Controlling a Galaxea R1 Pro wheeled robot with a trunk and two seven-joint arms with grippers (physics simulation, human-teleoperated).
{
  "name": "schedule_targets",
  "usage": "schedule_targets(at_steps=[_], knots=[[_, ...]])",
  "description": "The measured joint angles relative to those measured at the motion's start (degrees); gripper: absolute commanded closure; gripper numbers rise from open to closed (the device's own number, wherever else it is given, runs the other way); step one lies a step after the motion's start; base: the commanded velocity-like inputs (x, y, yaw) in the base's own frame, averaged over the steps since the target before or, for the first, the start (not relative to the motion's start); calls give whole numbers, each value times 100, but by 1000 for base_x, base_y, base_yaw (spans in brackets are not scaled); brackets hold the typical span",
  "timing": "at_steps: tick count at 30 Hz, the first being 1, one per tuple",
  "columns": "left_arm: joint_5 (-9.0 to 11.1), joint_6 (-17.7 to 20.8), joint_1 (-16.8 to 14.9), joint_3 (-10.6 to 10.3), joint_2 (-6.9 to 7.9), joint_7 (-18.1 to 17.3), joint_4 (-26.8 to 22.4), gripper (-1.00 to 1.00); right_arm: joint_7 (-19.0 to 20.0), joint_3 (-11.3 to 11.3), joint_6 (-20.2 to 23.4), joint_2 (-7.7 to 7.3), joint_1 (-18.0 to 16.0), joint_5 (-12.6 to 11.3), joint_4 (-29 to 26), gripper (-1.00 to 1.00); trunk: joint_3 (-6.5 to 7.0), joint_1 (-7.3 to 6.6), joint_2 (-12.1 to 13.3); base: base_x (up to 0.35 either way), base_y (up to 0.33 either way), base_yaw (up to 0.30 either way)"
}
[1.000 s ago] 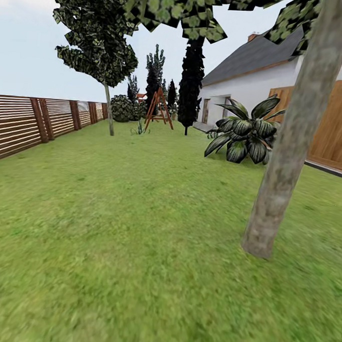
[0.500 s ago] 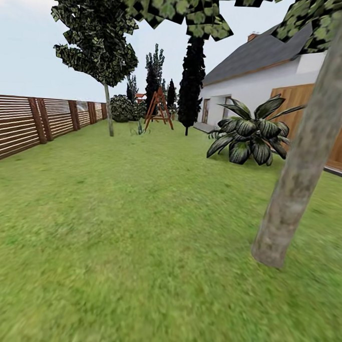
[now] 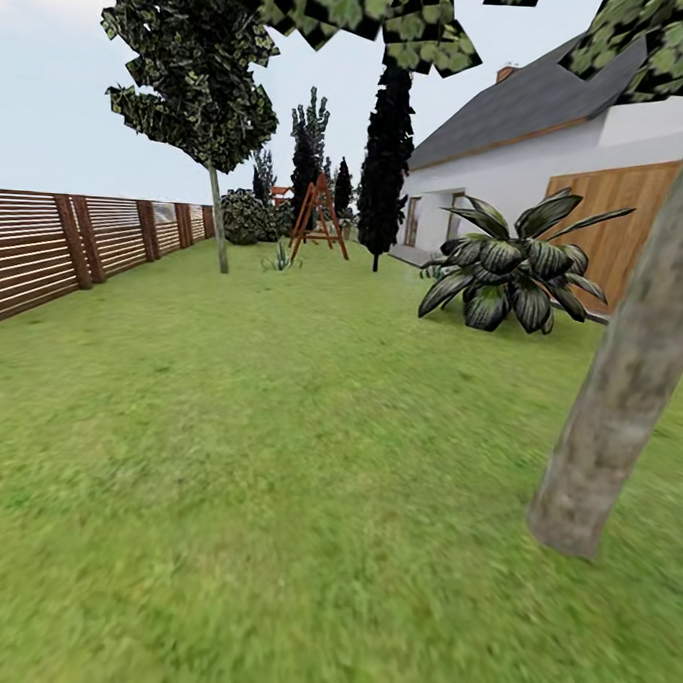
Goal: Take the three Easter eggs out of the wicker basket on the lawn in the garden, then place them on the lawn next to a single tree (choose any tree) so that all three eggs are next to the same tree and none are left in the basket.
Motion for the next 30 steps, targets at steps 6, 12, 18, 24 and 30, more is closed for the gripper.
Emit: schedule_targets(at_steps=[6, 12, 18, 24, 30], knots=[[0, 0, -1, 0, 0, 0, 0, -100, 5, 2, 1, 3, 1, 0, -1, -100, 0, 0, 0, 295, 207, -204], [0, 0, 0, 0, 0, 0, 0, -100, -1, 2, 2, 3, -3, 0, 0, -100, 0, 0, 0, 295, 207, -104], [0, 0, 0, 0, 0, 0, 0, -100, -2, 0, 2, 1, 0, 0, 0, -100, 0, 0, 0, 295, 205, -5], [0, 0, 0, 0, 0, 0, 0, -100, -2, -2, 2, -3, 0, 0, 0, -100, 0, 0, 0, 295, 204, 0], [0, 0, 0, 0, 0, 0, 0, -100, -2, -4, 2, -3, -2, 0, 0, -100, 0, 0, 0, 295, 204, 0]])
